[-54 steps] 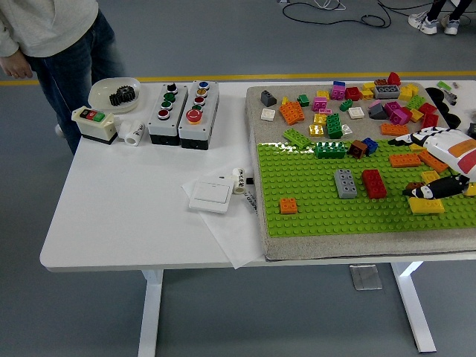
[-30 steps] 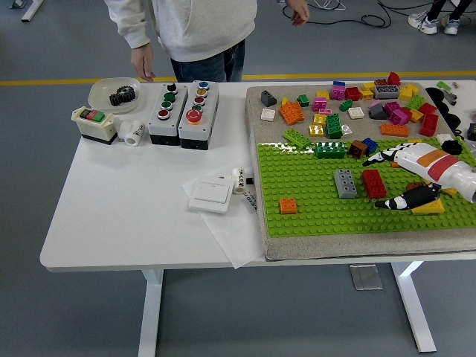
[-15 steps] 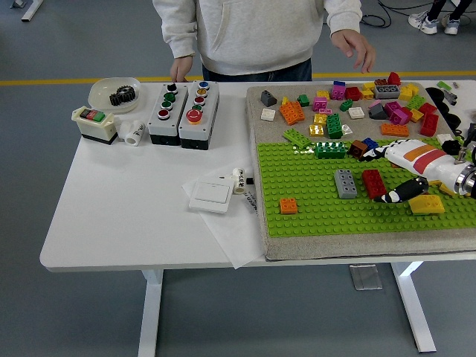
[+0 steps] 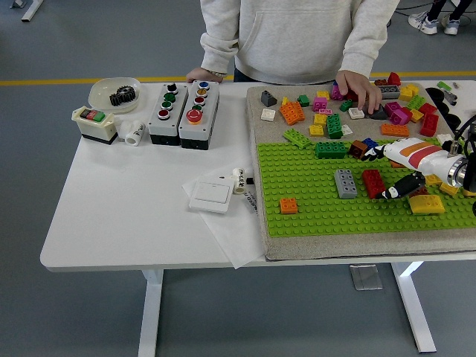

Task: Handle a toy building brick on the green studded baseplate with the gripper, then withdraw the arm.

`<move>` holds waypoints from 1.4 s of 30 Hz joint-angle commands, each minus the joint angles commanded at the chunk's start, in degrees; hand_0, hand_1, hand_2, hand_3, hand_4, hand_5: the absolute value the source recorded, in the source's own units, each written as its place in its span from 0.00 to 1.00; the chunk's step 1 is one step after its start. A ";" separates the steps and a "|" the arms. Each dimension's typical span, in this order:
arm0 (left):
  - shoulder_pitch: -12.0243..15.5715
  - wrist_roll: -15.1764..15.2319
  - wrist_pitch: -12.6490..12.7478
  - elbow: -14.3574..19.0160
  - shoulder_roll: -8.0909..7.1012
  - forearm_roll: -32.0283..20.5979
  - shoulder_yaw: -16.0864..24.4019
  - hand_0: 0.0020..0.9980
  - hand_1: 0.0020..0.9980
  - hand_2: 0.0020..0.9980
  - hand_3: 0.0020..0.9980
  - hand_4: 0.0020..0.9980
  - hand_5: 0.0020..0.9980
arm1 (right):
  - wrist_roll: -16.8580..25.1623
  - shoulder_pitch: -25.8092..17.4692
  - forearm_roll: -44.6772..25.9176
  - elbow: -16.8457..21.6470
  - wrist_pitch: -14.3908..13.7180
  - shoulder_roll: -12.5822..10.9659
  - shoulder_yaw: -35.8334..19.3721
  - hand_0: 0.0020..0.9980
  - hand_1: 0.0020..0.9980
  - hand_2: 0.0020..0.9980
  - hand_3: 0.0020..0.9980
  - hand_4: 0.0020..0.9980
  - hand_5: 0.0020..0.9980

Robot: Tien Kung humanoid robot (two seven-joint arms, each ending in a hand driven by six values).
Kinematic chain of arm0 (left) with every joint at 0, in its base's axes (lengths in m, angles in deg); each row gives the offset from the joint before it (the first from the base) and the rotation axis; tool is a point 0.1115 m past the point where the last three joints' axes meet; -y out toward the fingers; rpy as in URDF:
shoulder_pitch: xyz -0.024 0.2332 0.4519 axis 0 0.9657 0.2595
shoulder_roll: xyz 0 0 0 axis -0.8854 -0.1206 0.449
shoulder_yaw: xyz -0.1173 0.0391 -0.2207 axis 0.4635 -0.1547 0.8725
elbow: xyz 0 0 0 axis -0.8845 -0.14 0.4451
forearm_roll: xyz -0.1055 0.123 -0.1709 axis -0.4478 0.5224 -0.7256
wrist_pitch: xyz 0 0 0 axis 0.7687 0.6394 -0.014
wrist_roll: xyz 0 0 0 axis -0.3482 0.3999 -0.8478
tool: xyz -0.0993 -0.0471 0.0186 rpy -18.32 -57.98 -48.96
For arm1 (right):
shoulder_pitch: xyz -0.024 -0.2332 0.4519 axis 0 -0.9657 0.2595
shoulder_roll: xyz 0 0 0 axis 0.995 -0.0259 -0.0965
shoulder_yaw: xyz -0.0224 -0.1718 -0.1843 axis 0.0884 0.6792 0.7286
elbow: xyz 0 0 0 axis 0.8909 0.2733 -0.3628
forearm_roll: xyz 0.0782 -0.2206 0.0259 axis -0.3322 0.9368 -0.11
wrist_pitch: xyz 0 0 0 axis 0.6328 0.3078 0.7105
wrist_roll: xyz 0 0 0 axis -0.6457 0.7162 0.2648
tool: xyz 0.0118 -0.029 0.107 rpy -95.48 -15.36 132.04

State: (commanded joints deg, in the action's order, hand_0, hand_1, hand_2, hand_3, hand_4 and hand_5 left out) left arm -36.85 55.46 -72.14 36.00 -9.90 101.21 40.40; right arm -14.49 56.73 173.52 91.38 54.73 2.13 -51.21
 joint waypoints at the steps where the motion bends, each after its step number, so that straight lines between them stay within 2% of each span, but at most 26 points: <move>1: -0.01 -0.03 -0.02 0.01 0.00 0.13 0.06 0.73 0.73 0.74 0.60 0.67 0.61 | -0.05 0.08 -0.17 -0.38 0.06 0.20 0.13 0.81 0.75 0.76 0.81 0.95 0.33; 16: -0.41 0.00 0.12 0.06 -0.04 -0.24 -0.32 0.73 0.73 0.74 0.60 0.67 0.61 | -0.37 0.39 -1.28 -2.52 0.37 1.05 1.53 0.80 0.73 0.74 0.80 0.94 0.35; 34: -0.79 -0.11 0.28 0.16 -0.05 -0.43 -0.69 0.73 0.73 0.74 0.60 0.67 0.61 | 0.04 0.43 -2.06 -4.34 -0.64 2.17 2.80 0.77 0.70 0.71 0.75 0.90 0.36; 35: -0.82 -0.11 0.32 0.16 -0.05 -0.49 -0.73 0.73 0.73 0.74 0.60 0.67 0.61 | 0.11 0.39 -2.22 -4.41 -0.81 2.17 2.92 0.74 0.67 0.69 0.67 0.87 0.39; 40: -0.89 -0.12 0.40 0.18 -0.06 -0.60 -0.88 0.73 0.73 0.74 0.60 0.67 0.61 | 0.04 0.25 -2.32 -4.77 -1.13 2.13 3.36 0.74 0.67 0.69 0.67 0.87 0.39; 41: -0.91 -0.12 0.41 0.18 -0.06 -0.61 -0.89 0.73 0.73 0.74 0.60 0.67 0.61 | 0.04 0.23 -2.34 -4.84 -1.22 2.11 3.43 0.70 0.63 0.64 0.62 0.84 0.40; 42: -0.92 -0.11 0.43 0.18 -0.06 -0.61 -0.91 0.73 0.73 0.74 0.60 0.67 0.61 | 0.07 0.19 -2.38 -4.91 -1.35 2.10 3.48 0.70 0.63 0.64 0.62 0.84 0.40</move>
State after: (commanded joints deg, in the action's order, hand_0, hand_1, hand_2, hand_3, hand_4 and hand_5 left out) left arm -37.78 55.34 -71.71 36.18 -9.95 100.60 39.49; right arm -14.43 56.93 171.14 86.46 53.37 4.24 -47.73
